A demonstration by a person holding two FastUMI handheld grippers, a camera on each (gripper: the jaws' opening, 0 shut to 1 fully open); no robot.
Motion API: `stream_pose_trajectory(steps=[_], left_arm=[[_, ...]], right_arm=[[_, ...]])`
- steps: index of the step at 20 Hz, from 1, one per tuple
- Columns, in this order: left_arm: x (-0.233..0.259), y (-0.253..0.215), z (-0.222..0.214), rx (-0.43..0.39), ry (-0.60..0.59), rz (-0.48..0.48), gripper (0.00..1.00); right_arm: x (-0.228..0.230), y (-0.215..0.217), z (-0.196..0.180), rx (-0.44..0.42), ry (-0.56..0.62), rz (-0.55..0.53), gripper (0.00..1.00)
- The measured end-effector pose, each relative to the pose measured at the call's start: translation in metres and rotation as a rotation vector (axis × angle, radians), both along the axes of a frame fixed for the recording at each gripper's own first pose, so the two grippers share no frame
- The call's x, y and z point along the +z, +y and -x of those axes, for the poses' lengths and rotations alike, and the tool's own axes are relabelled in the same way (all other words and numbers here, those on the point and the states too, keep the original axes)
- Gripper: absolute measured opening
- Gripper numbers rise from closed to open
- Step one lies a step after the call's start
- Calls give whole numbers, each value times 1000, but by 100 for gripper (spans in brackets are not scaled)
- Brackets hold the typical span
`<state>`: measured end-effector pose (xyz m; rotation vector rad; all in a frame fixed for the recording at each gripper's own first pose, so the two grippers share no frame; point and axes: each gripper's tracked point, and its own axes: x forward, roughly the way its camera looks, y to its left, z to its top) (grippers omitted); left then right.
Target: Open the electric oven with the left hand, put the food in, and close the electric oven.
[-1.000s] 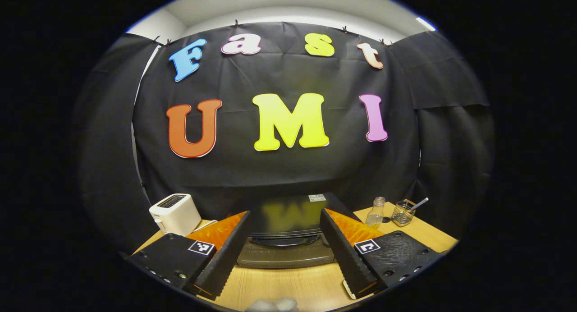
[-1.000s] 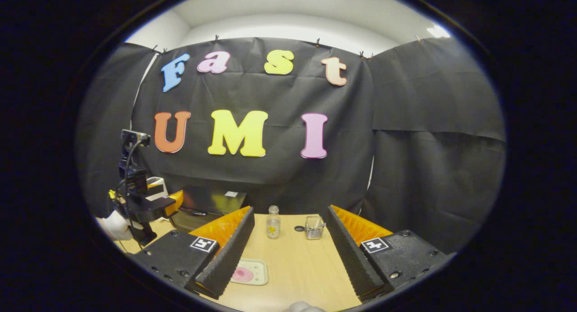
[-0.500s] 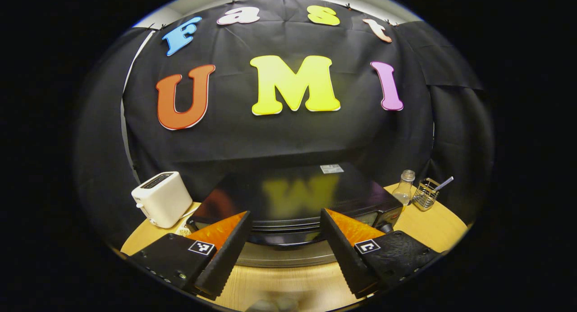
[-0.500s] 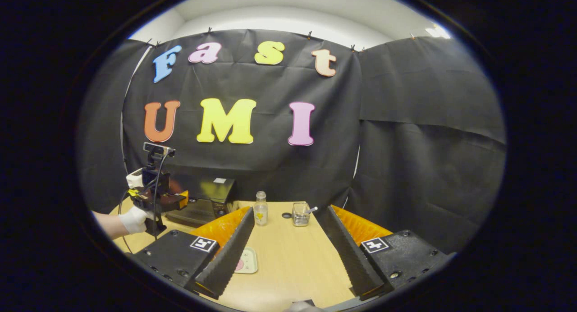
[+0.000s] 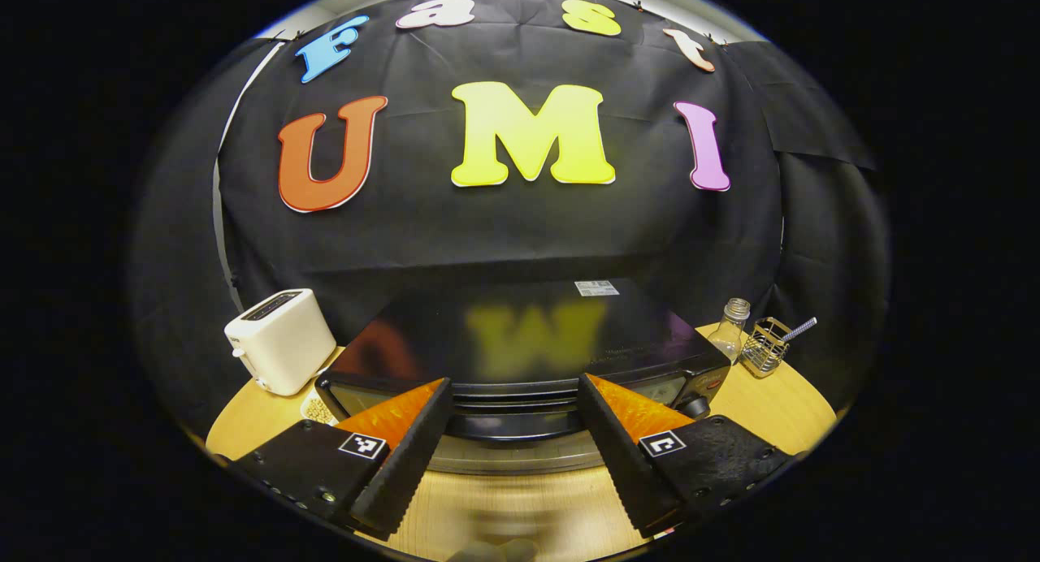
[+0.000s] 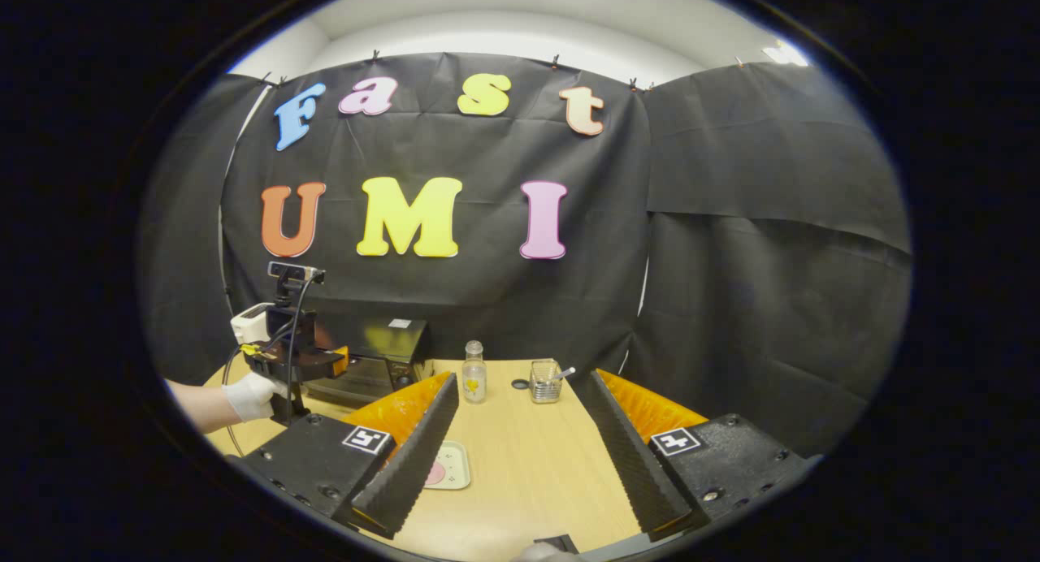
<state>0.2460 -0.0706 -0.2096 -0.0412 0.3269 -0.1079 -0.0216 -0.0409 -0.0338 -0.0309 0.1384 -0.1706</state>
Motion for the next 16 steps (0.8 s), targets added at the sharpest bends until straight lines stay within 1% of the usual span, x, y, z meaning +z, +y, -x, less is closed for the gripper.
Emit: stream_pose_trajectory(steps=[8,16], left_arm=[[-13,-1,47,-19,26,-12,97],[-51,-1,105,-26,100,-34,97]], right_arm=[[-7,3,13,15,10,-28,100],[-23,11,27,43,43,-38,100]])
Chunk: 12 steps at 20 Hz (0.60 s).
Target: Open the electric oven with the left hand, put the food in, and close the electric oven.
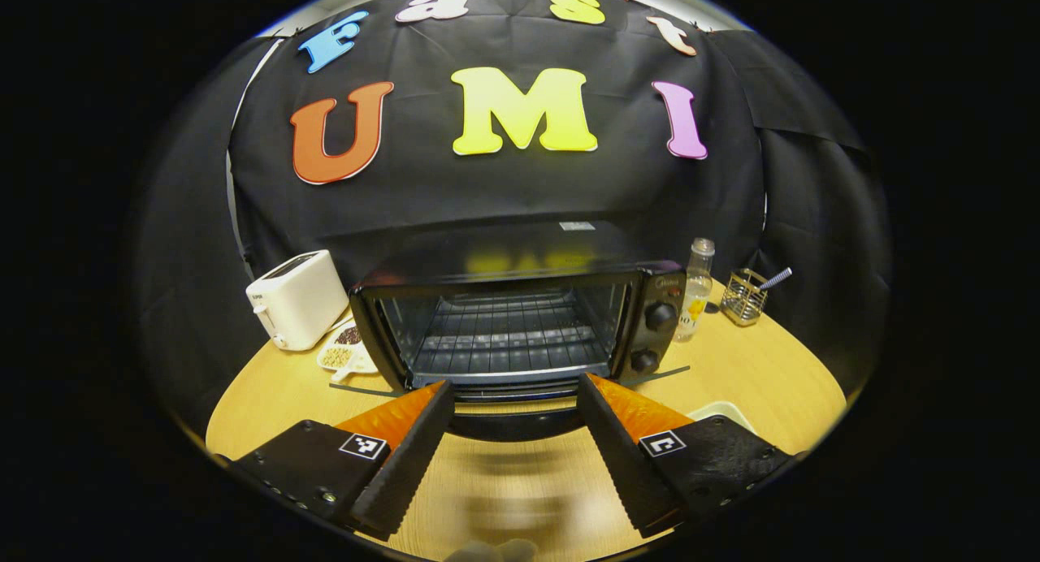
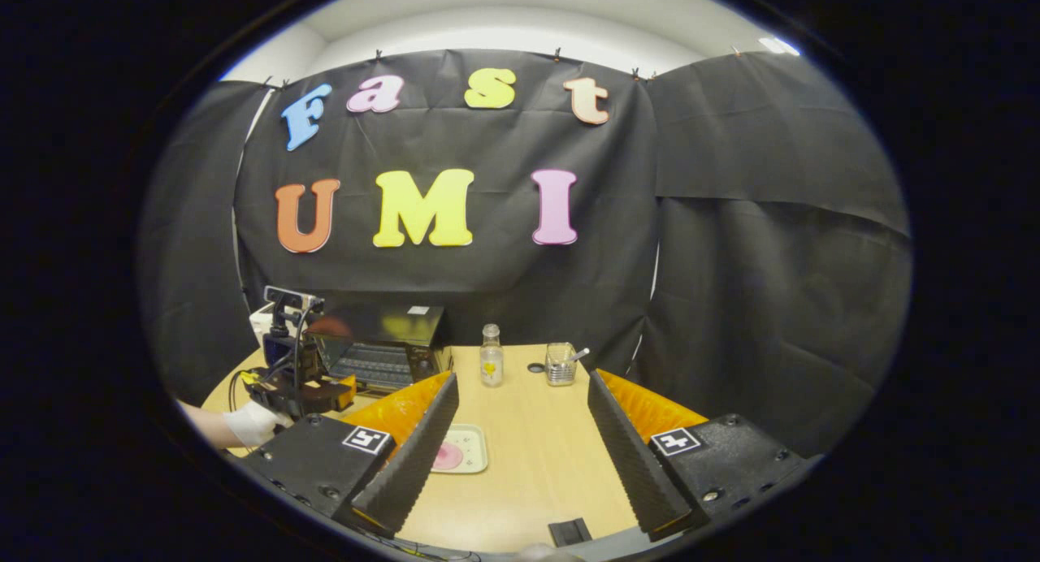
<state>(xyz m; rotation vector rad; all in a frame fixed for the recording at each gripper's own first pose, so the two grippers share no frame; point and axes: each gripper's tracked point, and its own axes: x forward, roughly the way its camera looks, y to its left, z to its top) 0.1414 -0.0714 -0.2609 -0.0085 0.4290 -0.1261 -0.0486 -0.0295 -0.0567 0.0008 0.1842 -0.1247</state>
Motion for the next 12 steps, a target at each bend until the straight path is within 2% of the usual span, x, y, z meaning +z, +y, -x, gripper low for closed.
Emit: stream_pose_trajectory(steps=[6,12], left_arm=[[-47,-2,36,-11,84,-19,97],[-95,-5,53,-28,177,-44,96]], right_arm=[[-15,2,8,-1,31,-11,100],[-21,-3,21,-26,44,-1,100]])
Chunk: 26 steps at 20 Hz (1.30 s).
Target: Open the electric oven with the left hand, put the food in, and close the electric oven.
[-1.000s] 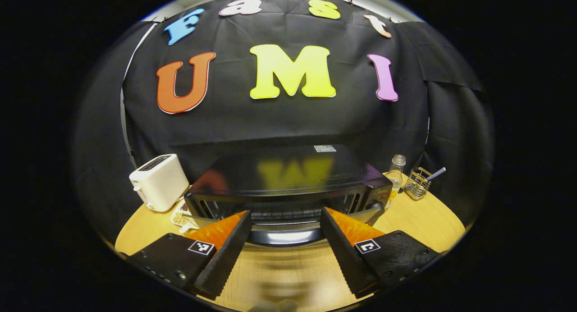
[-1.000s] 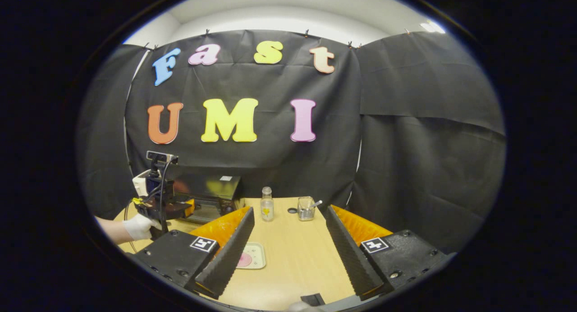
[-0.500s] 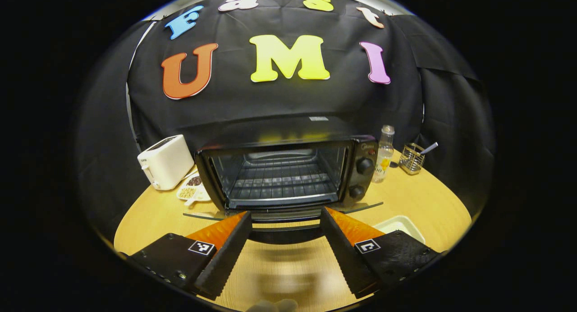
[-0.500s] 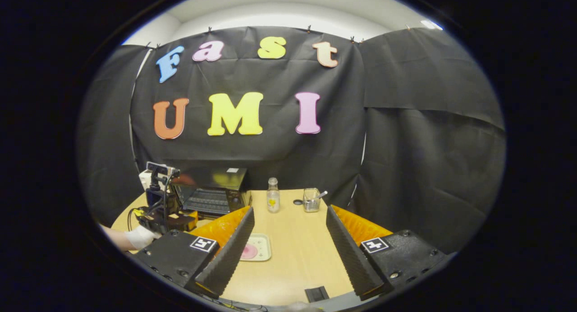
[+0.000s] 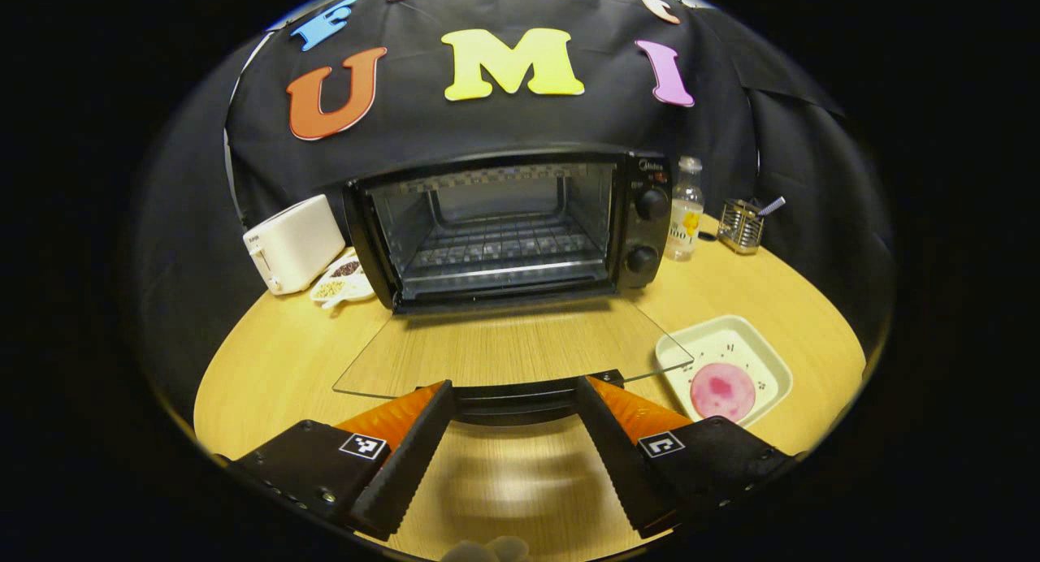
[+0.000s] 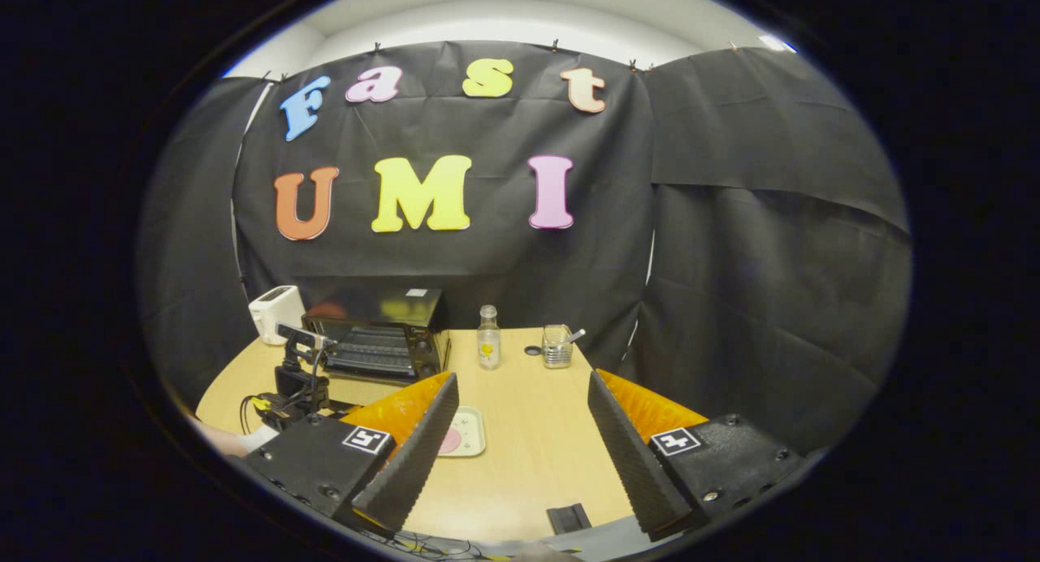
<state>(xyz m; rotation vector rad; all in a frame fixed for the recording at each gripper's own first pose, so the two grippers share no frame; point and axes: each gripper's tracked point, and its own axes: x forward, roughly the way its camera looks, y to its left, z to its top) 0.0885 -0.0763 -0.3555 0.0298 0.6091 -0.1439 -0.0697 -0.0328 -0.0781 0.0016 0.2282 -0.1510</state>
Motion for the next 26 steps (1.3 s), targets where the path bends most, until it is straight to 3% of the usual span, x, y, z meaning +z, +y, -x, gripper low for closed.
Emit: stream_pose_trajectory(steps=[8,13,20,26], left_arm=[[-21,-6,3,-9,37,-12,96],[0,8,4,12,-19,-12,97],[90,44,24,63,-217,29,97],[181,69,63,96,-342,9,96]], right_arm=[[-16,-8,10,-34,31,-18,100],[-23,-5,1,-12,32,-29,100],[-68,3,-56,83,120,-85,100],[-142,12,-128,186,272,-123,96]])
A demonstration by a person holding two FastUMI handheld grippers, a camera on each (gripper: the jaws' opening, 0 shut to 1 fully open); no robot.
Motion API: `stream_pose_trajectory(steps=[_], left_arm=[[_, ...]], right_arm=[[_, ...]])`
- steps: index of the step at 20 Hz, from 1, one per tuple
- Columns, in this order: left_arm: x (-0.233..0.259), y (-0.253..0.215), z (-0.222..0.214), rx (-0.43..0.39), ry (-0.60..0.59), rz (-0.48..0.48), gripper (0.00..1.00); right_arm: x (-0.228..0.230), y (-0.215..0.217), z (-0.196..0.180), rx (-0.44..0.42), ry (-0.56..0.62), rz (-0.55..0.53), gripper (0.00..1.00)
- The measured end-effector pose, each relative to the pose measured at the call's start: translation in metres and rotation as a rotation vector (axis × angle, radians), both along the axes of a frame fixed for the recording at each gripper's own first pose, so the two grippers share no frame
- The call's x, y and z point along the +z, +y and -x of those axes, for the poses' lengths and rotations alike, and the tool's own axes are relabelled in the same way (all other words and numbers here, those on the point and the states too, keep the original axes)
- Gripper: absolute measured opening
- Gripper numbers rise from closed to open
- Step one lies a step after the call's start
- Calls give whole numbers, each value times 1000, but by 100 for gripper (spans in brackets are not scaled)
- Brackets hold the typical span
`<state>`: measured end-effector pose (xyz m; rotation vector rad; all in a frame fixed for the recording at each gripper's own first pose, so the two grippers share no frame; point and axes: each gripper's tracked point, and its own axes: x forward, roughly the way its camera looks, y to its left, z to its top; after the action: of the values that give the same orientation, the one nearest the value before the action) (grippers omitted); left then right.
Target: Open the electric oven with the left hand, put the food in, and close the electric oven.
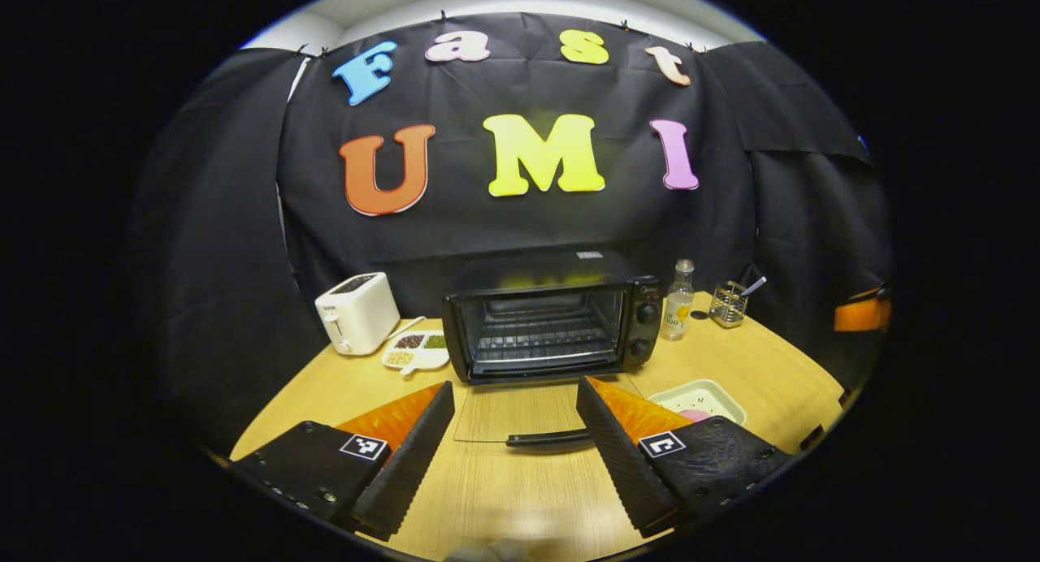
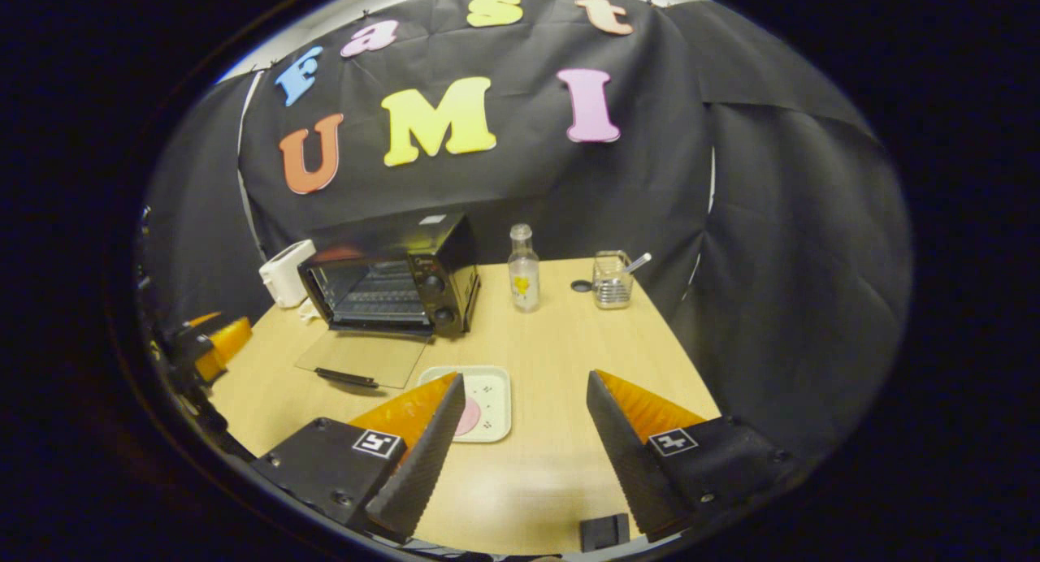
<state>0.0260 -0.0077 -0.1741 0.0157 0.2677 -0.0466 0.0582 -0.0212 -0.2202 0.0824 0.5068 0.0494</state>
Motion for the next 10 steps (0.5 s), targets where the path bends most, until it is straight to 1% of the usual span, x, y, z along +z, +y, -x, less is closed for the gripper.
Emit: stream_pose_trajectory(steps=[3,6,9,10], left_arm=[[40,9,19,47,-39,-12,96],[73,17,35,108,-59,2,97],[98,24,48,174,-75,-13,96],[102,26,52,197,-74,-18,96]], right_arm=[[-47,11,-35,54,108,-41,91],[-90,19,-59,95,217,-83,81],[-124,26,-82,136,309,-115,74],[-133,27,-89,148,333,-118,62]])
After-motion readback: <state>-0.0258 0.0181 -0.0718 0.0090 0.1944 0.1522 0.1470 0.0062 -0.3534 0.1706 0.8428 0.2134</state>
